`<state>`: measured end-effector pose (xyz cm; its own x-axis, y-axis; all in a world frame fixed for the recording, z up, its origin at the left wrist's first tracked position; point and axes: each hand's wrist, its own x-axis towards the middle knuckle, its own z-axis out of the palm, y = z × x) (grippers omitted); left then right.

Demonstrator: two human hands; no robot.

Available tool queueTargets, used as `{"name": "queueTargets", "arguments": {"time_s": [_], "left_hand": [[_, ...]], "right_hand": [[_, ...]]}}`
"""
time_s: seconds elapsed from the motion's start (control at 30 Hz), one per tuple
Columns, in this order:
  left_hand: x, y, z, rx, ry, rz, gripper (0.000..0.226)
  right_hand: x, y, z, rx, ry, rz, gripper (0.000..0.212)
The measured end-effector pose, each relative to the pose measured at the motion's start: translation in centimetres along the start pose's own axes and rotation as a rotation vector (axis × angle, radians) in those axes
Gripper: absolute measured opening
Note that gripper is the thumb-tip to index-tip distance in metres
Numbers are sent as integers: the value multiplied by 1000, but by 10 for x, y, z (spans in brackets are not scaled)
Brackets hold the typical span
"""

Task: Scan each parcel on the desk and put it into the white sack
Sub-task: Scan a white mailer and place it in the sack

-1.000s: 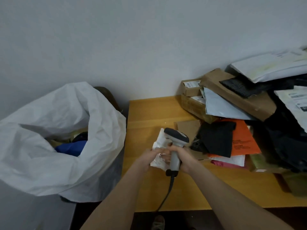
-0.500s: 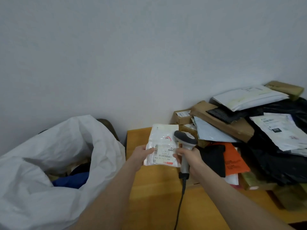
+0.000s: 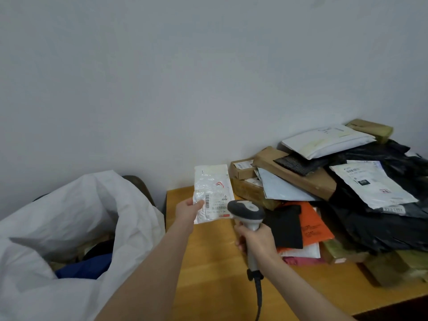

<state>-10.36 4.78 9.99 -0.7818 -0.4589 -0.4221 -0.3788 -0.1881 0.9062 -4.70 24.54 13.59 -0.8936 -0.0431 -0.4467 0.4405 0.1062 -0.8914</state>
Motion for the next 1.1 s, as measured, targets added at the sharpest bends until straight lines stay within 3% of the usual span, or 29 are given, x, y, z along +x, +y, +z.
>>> {"name": "queueTargets", "arguments": {"time_s": [0.73,1.1], "left_hand": [[-17,4,12,0,63,20,32],[-44,16,6,-36,116,78,30]], "right_hand": [[-11,3,-12,2,-86,70,11],[-10,-4,-14,-11,-182,-13,6]]}}
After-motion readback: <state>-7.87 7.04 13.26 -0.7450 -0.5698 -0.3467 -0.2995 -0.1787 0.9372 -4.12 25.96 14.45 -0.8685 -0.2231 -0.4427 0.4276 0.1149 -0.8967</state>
